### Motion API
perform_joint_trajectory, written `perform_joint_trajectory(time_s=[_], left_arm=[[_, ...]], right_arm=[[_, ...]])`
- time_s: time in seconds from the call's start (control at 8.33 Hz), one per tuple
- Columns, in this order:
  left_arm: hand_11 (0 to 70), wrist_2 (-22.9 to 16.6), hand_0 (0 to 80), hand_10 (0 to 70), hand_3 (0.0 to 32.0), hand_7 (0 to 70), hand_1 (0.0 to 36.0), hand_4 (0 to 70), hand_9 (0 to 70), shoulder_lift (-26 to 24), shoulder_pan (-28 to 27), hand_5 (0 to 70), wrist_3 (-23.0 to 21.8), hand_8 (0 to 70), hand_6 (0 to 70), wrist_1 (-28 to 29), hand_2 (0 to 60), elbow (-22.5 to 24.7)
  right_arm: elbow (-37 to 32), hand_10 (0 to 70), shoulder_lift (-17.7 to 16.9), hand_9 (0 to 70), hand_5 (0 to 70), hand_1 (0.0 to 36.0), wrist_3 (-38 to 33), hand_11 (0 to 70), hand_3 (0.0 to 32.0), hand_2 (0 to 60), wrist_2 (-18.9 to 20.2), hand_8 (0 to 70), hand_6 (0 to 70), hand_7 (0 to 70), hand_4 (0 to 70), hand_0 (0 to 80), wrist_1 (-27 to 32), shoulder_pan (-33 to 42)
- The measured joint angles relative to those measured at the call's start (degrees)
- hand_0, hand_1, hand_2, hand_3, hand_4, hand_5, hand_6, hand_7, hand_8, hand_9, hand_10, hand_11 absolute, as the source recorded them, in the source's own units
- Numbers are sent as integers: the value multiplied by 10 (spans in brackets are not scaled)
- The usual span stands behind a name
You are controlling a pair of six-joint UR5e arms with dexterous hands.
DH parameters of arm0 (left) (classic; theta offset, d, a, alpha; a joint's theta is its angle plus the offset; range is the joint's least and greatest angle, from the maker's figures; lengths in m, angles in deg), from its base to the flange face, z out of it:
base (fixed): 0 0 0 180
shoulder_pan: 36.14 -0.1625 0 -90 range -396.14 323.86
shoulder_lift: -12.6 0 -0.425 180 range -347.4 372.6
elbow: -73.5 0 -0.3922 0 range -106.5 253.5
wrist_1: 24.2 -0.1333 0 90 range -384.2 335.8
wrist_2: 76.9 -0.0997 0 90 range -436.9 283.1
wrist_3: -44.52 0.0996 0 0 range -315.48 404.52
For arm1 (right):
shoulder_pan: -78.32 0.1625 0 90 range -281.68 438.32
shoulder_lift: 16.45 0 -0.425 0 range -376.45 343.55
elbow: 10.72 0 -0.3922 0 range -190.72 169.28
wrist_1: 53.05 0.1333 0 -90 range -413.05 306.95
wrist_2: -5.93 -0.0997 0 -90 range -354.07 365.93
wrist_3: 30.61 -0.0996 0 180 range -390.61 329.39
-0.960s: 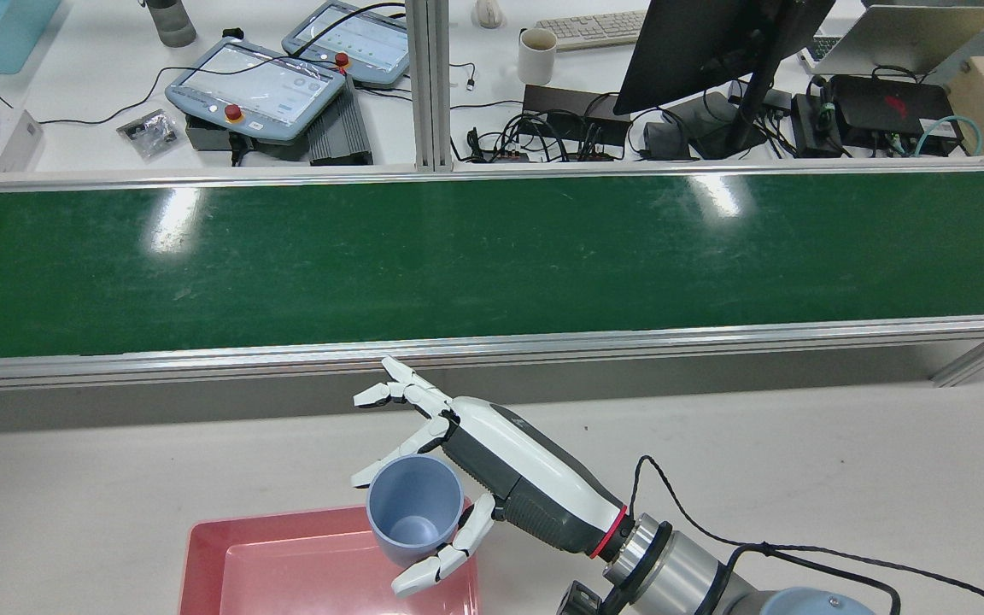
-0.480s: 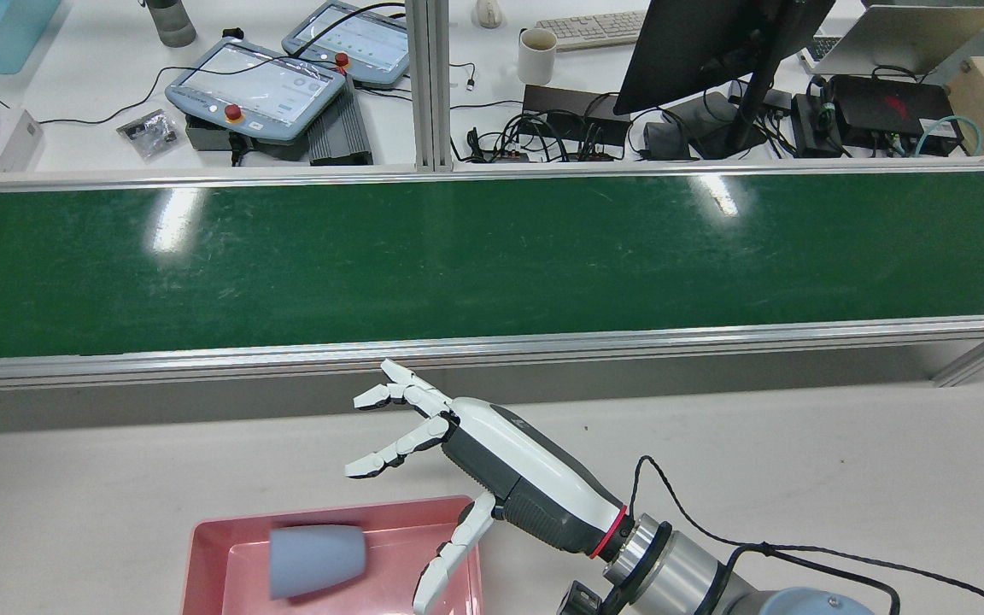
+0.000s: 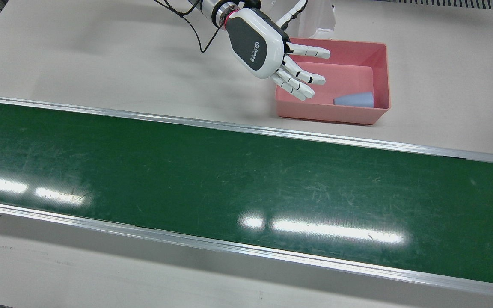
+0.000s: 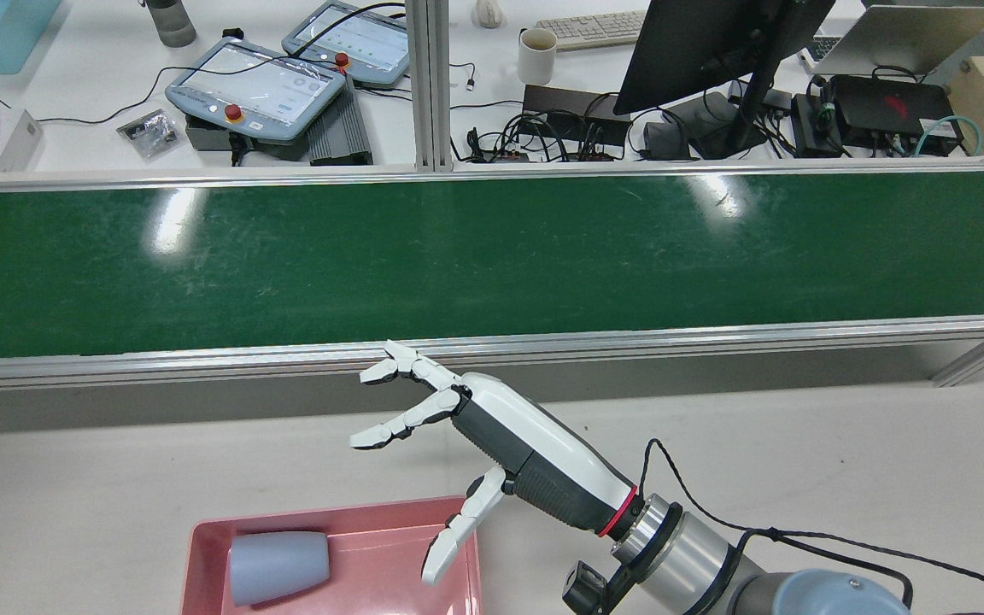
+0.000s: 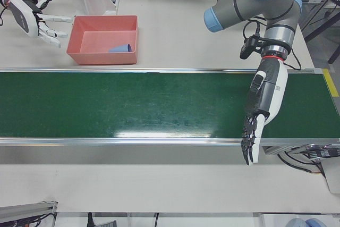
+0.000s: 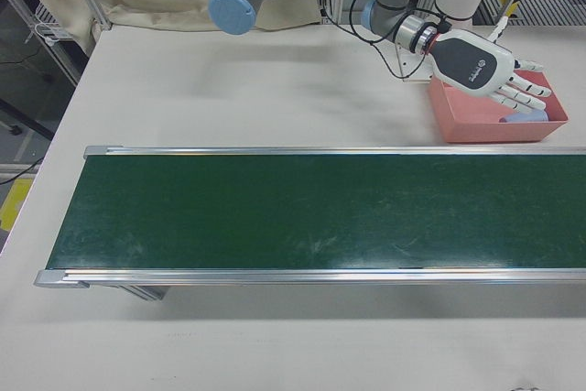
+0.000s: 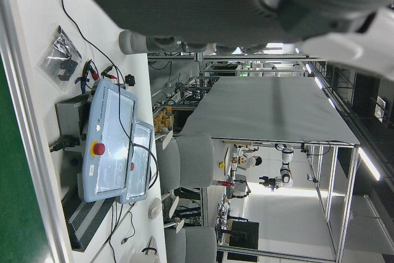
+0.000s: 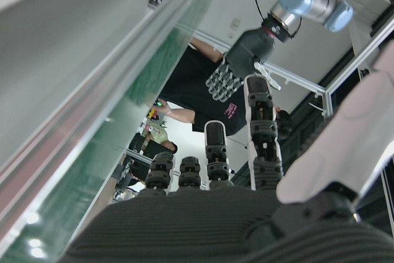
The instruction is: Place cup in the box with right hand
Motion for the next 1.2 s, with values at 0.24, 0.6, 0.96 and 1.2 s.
perform_joint_trajectory(time_s=[0.24,0.6,0.96,1.2], left_arm=[[0,0,0,0,0,0,0,0,0,0,0,0,0,0,0,0,0,0],[0,0,0,0,0,0,0,0,0,0,0,0,0,0,0,0,0,1],[0,0,0,0,0,0,0,0,0,0,0,0,0,0,0,0,0,1],[0,0,0,0,0,0,0,0,0,0,0,0,0,0,0,1,0,0]], right_arm=[[26,242,-24,555,56,20,-18,353,0,36,6,310,229,700,236,400,19,73],[37,119,-104,228,23,37,-98,174,0,34,35,104,111,446,467,449,21,266],[16,46,-192,14,0,26,-147,67,0,0,37,0,38,140,565,460,14,440],[-87,24,-211,3,2,25,-259,37,70,0,33,0,4,88,329,446,5,488]])
